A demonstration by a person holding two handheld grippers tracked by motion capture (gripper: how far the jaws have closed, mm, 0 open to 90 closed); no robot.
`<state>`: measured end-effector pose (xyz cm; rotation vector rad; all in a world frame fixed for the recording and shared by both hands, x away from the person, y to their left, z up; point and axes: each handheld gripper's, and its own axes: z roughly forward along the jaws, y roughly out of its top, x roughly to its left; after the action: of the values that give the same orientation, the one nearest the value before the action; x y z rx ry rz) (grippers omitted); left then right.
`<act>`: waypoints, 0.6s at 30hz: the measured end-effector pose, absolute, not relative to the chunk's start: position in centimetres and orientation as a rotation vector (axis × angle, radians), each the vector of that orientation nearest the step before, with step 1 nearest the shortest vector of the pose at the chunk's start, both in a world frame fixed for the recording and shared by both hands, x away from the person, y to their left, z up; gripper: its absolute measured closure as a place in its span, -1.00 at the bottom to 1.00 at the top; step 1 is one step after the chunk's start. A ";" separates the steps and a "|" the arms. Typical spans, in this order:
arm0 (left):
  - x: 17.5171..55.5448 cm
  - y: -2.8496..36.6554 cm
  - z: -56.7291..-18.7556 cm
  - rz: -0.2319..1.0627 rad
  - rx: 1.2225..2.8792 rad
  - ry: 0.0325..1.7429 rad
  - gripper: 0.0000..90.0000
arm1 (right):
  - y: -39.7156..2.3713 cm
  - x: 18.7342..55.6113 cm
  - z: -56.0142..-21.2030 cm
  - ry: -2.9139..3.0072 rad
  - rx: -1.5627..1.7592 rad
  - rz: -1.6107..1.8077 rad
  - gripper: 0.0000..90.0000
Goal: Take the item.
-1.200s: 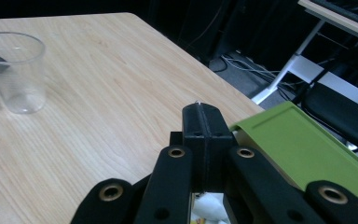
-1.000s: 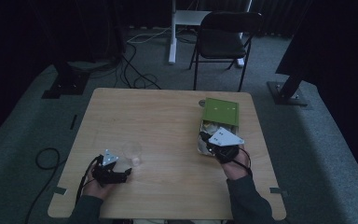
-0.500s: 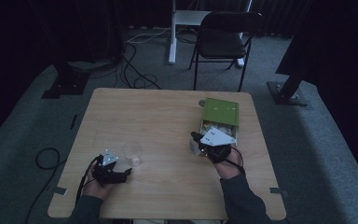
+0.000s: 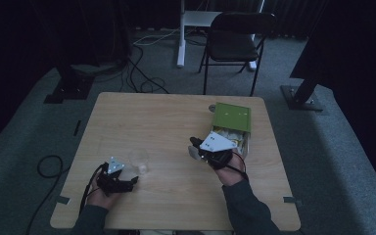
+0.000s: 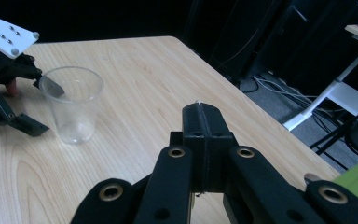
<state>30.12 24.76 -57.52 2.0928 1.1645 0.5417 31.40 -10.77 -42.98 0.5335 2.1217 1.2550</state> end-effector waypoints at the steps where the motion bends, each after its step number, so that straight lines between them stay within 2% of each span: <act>1: 30.1 24.8 -57.5 0.542 2.093 1.164 -0.66 | -10.6 31.4 -42.9 2.124 0.533 1.256 1.00; 18: 30.1 24.8 -57.5 0.542 2.093 1.164 -0.66 | -8.3 32.0 -42.3 2.129 0.488 1.293 1.00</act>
<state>30.12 24.77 -57.52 2.0932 1.1642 0.5418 32.01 -8.25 -42.34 0.4882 2.1292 1.2927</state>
